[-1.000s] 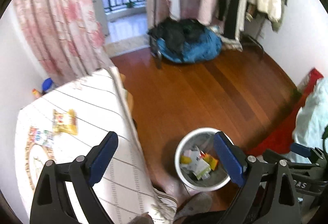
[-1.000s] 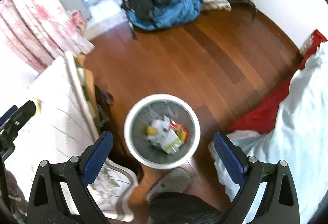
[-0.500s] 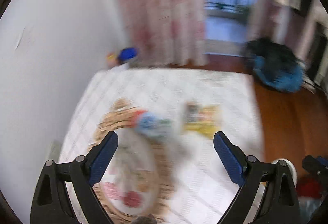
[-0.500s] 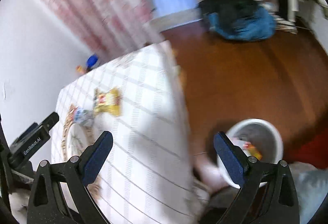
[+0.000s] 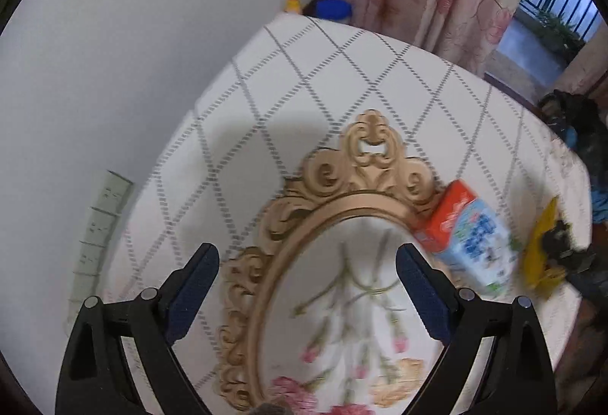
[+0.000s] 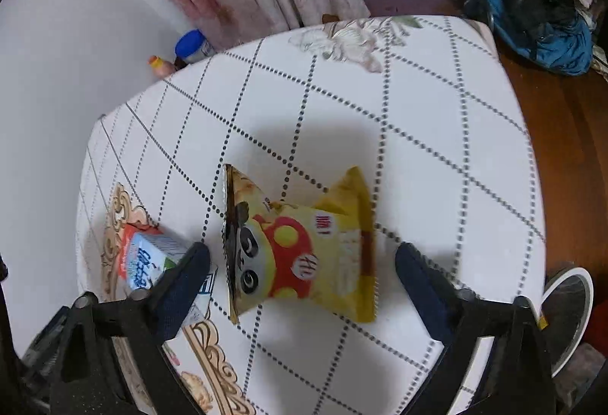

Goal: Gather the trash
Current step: 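Grasp the yellow snack bag with the right tool while the left tool grasps the Perfectlands milk carton, then carry the snack bag and milk carton over the bin and release both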

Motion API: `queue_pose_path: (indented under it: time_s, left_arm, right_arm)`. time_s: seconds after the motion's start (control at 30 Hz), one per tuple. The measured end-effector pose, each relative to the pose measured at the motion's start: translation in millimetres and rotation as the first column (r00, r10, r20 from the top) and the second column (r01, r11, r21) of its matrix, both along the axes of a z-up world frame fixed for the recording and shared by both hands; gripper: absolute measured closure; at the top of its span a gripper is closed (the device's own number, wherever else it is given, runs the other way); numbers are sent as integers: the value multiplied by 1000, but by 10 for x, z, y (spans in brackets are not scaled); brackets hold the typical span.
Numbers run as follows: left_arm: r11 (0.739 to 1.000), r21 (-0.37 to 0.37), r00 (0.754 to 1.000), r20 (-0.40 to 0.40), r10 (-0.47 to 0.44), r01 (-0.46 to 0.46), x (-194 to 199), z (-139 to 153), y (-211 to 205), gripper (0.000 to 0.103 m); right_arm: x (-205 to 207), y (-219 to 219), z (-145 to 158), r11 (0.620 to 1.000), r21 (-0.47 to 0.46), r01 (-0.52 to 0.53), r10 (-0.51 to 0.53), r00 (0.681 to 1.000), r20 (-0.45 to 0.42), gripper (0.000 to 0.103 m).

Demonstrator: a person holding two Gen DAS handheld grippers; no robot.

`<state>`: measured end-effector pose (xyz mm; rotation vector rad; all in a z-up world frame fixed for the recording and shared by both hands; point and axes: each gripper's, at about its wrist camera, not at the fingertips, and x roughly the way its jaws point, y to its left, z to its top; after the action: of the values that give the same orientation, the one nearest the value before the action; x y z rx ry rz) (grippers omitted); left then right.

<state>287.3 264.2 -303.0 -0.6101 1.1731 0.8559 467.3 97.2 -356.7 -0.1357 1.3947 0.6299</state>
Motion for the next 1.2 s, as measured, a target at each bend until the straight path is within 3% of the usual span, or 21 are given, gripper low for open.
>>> queue_pose_path:
  time_s: [0.1,0.2,0.33,0.4,0.47,0.57,0.63,0.7,0.77,0.87,0.97,1.1,1.2]
  left_arm:
    - [993,-118,998,49,37,-31,168,9,-5,8]
    - [973,-228,995,78,63,-43,407,-40,-6,8]
    - [943,-332,995,76,66,-37,753,-179,-85,9]
    - [942,-331,996,57,72,-50,856,-248,-119,9]
    - [954,-295,997,40,73,-58,876,-272,-145,40]
    - [969,-246,998,59,19,-4,776,-227,-253,43]
    - [977,-187,994,47,-95,102,664,-190,-427,45]
    - [961,-134,970,29,-239,241,492,-143,-648,45]
    - [924,-92,928,-9,-372,370,224,-114,-879,45]
    - [891,-81,892,-38,-451,447,-109,-120,-1047,45]
    - [889,-108,892,-33,-450,445,-328,-206,-1097,44]
    - [907,-133,913,-32,-406,399,-390,-384,-1017,42]
    - [917,-109,920,-38,-390,384,-442,-409,-991,45]
  right_arm:
    - [-8,-61,49,1000,-11,6,-6,1000,15,44]
    - [34,-269,156,998,-55,35,-31,997,66,45]
    - [103,-586,203,994,-77,78,-74,996,53,45]
    - [131,-670,186,992,-85,90,-87,995,45,45]
    - [126,-733,163,991,-91,95,-93,995,29,45]
    - [29,-821,163,992,-95,81,-80,997,15,45]
    - [-86,-814,151,993,-101,63,-64,998,1,45]
    - [-233,-883,153,994,-97,39,-42,999,-29,45]
    - [-437,-951,156,995,-102,-5,-1,998,-58,45]
    - [-725,-1047,143,992,-113,-61,52,995,-86,45]
    - [-917,-1123,116,989,-123,-82,71,993,-92,44]
    - [-928,-1128,115,990,-124,-69,59,995,-84,38]
    - [-921,-1104,90,989,-136,-50,40,996,-78,34]
